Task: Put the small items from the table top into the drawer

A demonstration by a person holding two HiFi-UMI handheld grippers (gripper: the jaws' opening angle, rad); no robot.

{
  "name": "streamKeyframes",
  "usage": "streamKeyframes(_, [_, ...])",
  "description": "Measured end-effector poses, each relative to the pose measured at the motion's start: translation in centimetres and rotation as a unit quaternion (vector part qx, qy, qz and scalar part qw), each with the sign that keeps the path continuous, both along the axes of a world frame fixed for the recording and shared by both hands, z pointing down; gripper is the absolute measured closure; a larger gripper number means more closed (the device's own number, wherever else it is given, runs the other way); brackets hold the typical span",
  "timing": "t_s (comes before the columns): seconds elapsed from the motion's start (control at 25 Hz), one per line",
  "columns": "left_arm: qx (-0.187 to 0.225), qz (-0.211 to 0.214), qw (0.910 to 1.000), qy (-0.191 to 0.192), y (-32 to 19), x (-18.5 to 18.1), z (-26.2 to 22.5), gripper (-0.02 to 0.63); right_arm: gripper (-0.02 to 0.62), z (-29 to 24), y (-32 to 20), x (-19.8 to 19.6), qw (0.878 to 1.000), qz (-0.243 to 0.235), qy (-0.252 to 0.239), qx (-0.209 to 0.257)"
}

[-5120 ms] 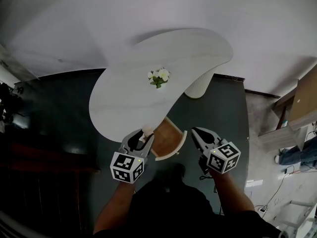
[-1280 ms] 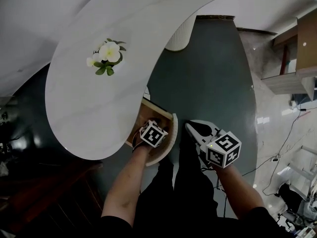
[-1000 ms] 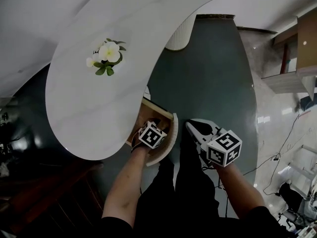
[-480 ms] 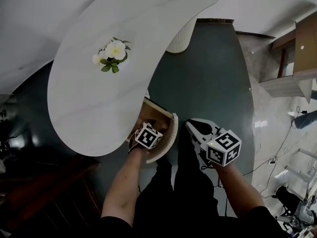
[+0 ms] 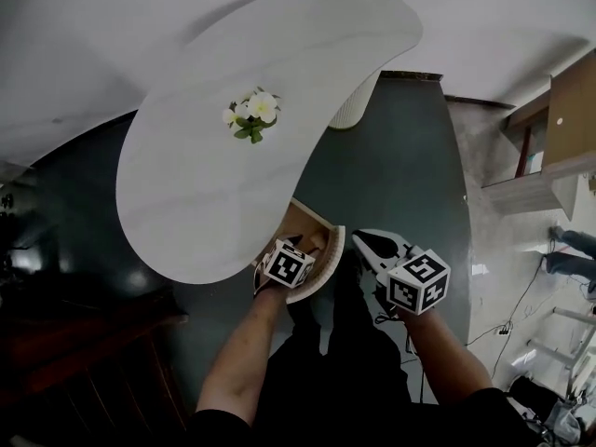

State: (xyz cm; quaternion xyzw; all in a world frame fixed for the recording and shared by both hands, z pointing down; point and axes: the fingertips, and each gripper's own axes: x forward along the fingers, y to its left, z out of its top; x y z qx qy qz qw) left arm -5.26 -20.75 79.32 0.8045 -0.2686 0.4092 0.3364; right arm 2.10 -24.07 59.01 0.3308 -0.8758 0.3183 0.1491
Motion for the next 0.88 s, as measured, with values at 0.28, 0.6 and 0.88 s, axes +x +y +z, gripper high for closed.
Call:
streamKeyframes(0.28, [0.041,-0.008,0.9987,0.028,-0.2,0.1,-5.4,0.382,0.584,-4.7,0.7,-1.8,0.999,-0.015,0.013,0.043])
streamKeyframes(0.6, [0.096,0.019,0.9930,0.066,3.0,-1.8,-11.7,0.419,0.584,-7.8,4.0,-1.2,0.997,0.028,0.038,0.065])
streamKeyframes(0.88, [0.160,-0.009,0.9808,0.111,4.2,-4.6,-18.5,0.466,0.584,-12.7,6.7,-2.6,0.994,0.031,0.025,0.100])
